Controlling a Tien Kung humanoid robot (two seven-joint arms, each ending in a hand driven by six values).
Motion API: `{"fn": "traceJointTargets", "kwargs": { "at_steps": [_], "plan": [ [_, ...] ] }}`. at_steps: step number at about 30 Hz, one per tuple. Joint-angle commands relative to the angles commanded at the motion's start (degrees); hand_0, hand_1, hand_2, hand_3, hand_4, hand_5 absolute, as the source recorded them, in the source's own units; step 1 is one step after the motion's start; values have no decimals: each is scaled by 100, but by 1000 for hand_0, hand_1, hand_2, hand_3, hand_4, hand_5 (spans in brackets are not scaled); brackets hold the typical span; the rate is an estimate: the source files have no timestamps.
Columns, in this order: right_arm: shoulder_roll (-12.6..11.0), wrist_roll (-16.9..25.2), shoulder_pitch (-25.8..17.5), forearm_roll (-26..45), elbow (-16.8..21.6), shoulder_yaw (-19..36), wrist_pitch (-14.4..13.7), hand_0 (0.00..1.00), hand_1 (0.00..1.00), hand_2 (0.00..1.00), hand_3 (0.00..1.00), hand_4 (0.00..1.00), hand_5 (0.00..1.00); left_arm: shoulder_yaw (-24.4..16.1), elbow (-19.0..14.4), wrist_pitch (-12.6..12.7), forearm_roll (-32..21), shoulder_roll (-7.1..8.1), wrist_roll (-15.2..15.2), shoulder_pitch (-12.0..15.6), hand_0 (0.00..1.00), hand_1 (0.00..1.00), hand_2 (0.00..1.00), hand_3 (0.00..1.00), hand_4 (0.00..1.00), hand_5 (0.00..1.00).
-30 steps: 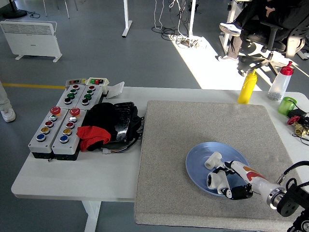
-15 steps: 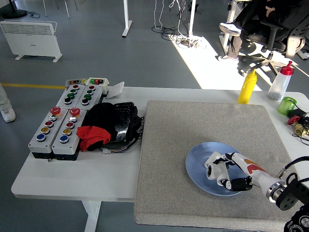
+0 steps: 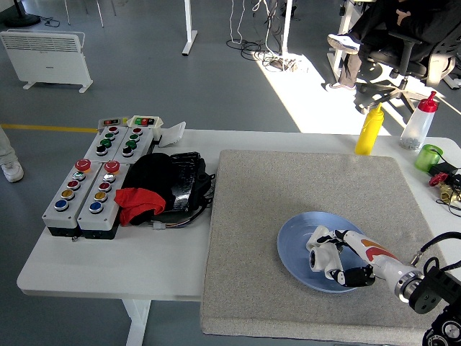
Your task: Pick pipe place plate twice
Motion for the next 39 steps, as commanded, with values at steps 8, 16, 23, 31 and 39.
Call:
{"fn": "traceJointTargets", "kwargs": {
  "at_steps": [8,16,23,31,39],
  "plan": [
    [3,15,0,-95,8,42,20,998,922,998,985,750,189,6,2,5,-15,1,-5,0,651,613,609,604,295,998],
    [-29,153,-59,-38,182,293,-73,998,925,998,995,754,190,3,1,5,-12,-3,-3,-3,651,613,608,603,295,998],
    [-87,426,-150,148,430,853,-277,998,924,998,996,754,193,9,3,10,-25,-4,-5,-5,651,613,608,603,294,998],
    [-82,620,-250,301,481,1481,-477,998,926,998,981,749,192,7,2,12,-25,-9,-3,-1,651,613,608,603,296,998],
    [-19,985,-364,966,286,1942,-981,998,921,998,970,738,204,-4,-4,12,-1,-18,6,15,651,613,609,603,295,998]
  ]
}}
